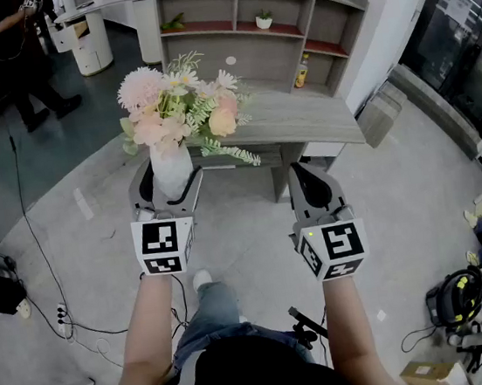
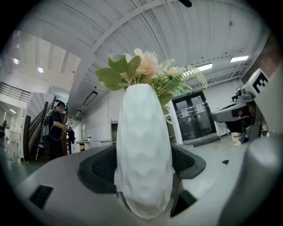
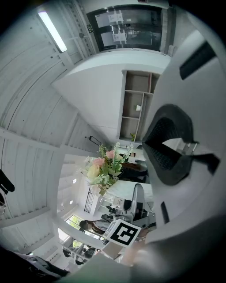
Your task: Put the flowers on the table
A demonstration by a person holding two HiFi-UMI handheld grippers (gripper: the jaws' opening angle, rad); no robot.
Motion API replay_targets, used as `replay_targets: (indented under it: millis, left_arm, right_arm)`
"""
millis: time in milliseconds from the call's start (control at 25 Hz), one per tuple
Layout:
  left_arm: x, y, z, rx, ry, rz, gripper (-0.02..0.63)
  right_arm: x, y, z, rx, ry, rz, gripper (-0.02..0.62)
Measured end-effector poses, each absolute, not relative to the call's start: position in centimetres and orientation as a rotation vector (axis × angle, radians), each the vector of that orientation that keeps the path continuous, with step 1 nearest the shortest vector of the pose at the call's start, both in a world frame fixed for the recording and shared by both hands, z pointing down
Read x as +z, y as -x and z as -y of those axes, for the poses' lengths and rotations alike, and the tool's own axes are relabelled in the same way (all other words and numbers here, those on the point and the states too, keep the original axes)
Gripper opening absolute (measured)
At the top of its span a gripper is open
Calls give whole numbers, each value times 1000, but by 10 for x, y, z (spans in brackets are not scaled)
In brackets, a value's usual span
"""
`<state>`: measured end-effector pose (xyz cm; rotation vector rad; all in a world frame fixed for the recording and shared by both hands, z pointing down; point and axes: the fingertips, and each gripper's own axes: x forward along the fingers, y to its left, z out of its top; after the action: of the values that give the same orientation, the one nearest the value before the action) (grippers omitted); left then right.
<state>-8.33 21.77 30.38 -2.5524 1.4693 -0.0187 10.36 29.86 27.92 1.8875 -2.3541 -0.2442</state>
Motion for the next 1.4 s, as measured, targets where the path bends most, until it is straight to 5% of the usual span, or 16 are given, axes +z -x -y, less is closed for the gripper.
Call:
replay_targets:
  millis: [480,1400]
  left_arm:
    - [315,74,-158,-19,2571,-1471,374]
    - [345,46,100,7,2616,-1443,374]
  right_arm:
    - [286,-110,-248,-184,-1900,2464,15]
    - [321,-114,27,-102,-1739,2443,17]
